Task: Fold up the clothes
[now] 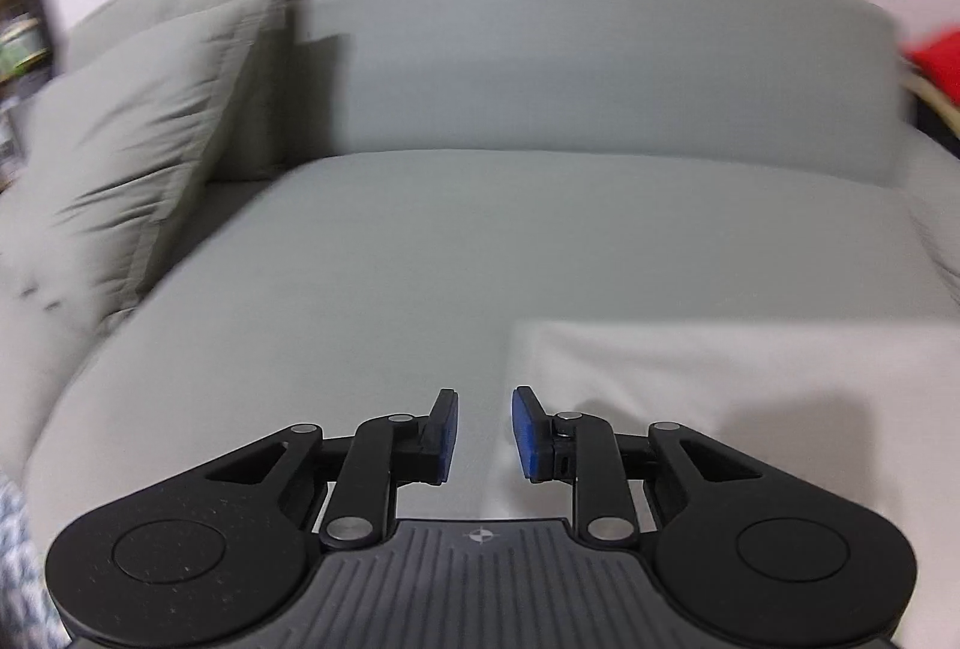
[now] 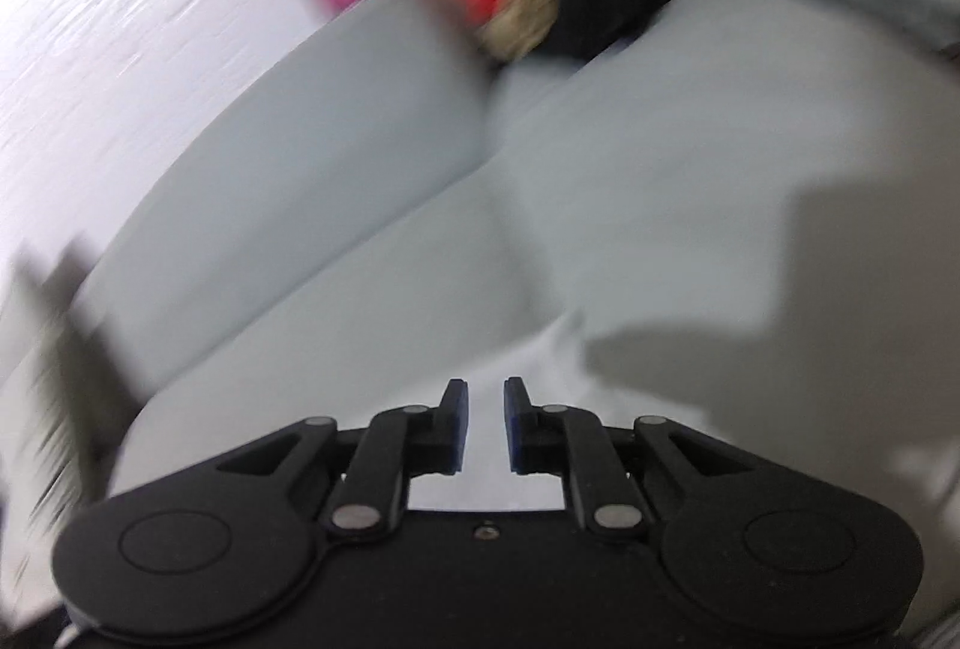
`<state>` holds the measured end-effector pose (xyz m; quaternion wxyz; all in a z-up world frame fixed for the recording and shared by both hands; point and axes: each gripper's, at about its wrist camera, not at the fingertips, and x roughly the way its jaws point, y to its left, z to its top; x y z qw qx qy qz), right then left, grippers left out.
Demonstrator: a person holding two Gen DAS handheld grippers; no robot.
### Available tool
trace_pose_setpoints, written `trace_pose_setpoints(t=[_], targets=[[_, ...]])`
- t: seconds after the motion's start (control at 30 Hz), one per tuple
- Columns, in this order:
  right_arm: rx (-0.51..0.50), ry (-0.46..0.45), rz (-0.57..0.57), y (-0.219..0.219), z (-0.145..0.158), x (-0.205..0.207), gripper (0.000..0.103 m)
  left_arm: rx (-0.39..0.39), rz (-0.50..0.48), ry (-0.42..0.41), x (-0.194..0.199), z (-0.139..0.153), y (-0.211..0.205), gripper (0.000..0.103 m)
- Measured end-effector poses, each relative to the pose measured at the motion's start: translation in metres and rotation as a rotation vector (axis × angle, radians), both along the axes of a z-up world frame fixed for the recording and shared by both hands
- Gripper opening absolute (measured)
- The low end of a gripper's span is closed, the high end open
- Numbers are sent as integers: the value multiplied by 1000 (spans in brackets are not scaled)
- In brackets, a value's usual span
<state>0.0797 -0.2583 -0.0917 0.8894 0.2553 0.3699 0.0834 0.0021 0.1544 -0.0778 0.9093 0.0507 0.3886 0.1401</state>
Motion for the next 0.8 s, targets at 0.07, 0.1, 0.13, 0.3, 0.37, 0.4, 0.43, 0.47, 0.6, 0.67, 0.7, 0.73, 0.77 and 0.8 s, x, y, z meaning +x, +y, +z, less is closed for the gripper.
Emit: trace_pose_setpoints(t=[0.07, 0.1, 0.13, 0.3, 0.37, 0.4, 0.43, 0.47, 0.6, 0.67, 0.7, 0.73, 0.77, 0.8], targets=[[-17, 25, 90, 23, -10, -3, 13, 71, -39, 126, 7, -18, -16, 25], [-55, 48, 111, 31, -16, -5, 13, 118, -32, 178, 7, -25, -19, 26], [-123, 86, 101, 36, -22, -8, 13, 176, -36, 192, 3, -26, -21, 26], [-357, 205, -54, 4, -29, -30, 0, 367, 47, 321, -23, -34, 11, 25], [-264, 230, -70, -15, -22, -39, 0, 318, 100, 271, -40, -18, 30, 24], [-235, 237, -79, -21, -16, -44, 2, 295, 96, 222, -50, -9, 30, 24], [-244, 204, -72, -20, -7, -53, 10, 275, 83, 165, -61, 1, 27, 24], [-252, 172, -63, -19, 1, -61, 16, 254, 70, 109, -71, 10, 24, 24], [-192, 90, 29, -12, 17, -85, 17, 78, -32, -34, -88, 30, -7, 25], [-163, 71, 71, -2, 15, -93, 17, 14, -81, -61, -82, 27, -34, 25], [-153, 67, 96, 6, 14, -93, 17, 8, -114, -58, -75, 21, -49, 25], [-143, 63, 122, 14, 13, -92, 17, 9, -150, -50, -66, 15, -64, 25], [-137, 54, 151, 24, 10, -91, 17, 9, -187, -42, -58, 9, -79, 25], [-132, 46, 180, 34, 8, -91, 17, 10, -223, -34, -49, 2, -94, 28]])
